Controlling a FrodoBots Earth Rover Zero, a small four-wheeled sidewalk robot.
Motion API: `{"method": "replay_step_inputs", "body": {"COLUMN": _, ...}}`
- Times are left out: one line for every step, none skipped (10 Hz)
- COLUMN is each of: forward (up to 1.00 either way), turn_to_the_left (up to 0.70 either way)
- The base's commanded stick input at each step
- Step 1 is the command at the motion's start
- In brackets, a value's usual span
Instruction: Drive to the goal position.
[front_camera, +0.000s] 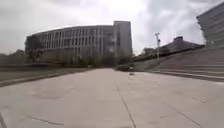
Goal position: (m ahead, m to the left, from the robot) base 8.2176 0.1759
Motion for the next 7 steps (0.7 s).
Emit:
{"method": "replay_step_inputs", "body": {"forward": 0.7, "turn_to_the_left": 0.0}}
{"method": "replay_step_inputs", "body": {"forward": 0.7, "turn_to_the_left": 0.0}}
{"method": "replay_step_inputs", "body": {"forward": 0.7, "turn_to_the_left": 0.0}}
{"method": "replay_step_inputs", "body": {"forward": 0.7, "turn_to_the_left": 0.0}}
{"method": "replay_step_inputs", "body": {"forward": 0.7, "turn_to_the_left": 0.0}}
{"method": "replay_step_inputs", "body": {"forward": 0.7, "turn_to_the_left": 0.0}}
{"method": "replay_step_inputs", "body": {"forward": 0.7, "turn_to_the_left": 0.0}}
